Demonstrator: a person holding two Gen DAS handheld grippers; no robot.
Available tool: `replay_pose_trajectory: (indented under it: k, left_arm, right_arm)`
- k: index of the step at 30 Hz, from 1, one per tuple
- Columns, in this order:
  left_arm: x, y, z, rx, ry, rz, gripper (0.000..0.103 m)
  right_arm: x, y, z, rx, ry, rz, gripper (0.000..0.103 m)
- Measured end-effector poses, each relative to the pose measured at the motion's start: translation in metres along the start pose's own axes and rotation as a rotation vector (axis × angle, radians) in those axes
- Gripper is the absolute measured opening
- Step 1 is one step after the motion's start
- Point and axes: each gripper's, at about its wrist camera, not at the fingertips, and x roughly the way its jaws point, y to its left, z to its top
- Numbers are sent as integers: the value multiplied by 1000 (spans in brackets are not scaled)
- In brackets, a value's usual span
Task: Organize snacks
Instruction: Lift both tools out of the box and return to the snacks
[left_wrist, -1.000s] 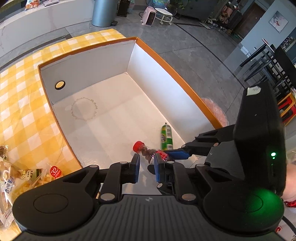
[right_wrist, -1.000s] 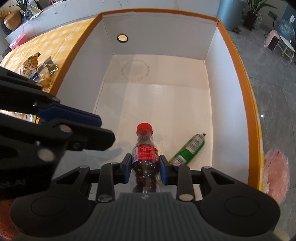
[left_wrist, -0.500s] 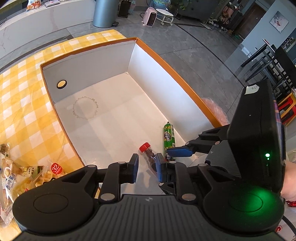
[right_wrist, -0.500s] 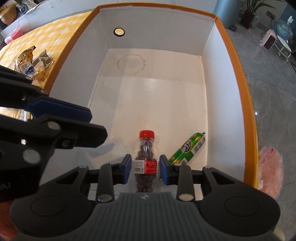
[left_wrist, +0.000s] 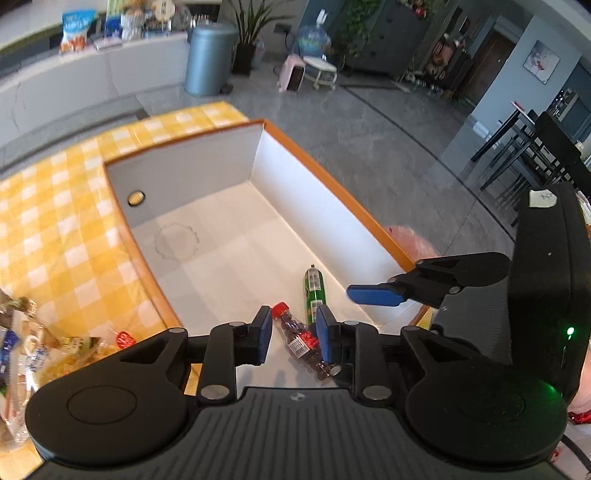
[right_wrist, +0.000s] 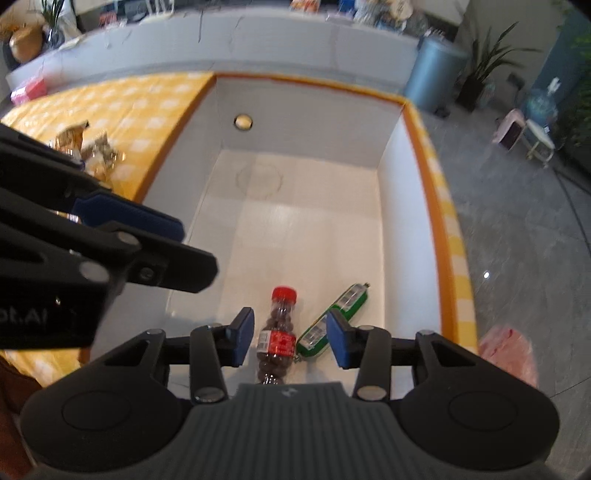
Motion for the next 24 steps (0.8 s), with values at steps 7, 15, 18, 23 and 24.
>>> replay_pose_trajectory:
  k: [7,15,18,23,24]
  left_arm:
    - [-42,-2,-28,33,-185,85,29]
    - [-88,0,-68,31,-389,200,29]
    - [-98,6,-82,5,-422,235,29]
    - [-111,24,-109,-63,-447,285,31]
    - [-113,27,-114,-80,-450,297,32]
  right_arm:
    - [-33,15,-17,32,-178,-93,43]
    - [-66,61,-41,72,-391,-94,52]
    - [-74,83,-48,72,-452,-98,52]
    - [-87,119,-63,56,-546,-102,55]
    - [-88,126,-66,53,-560,-99,58]
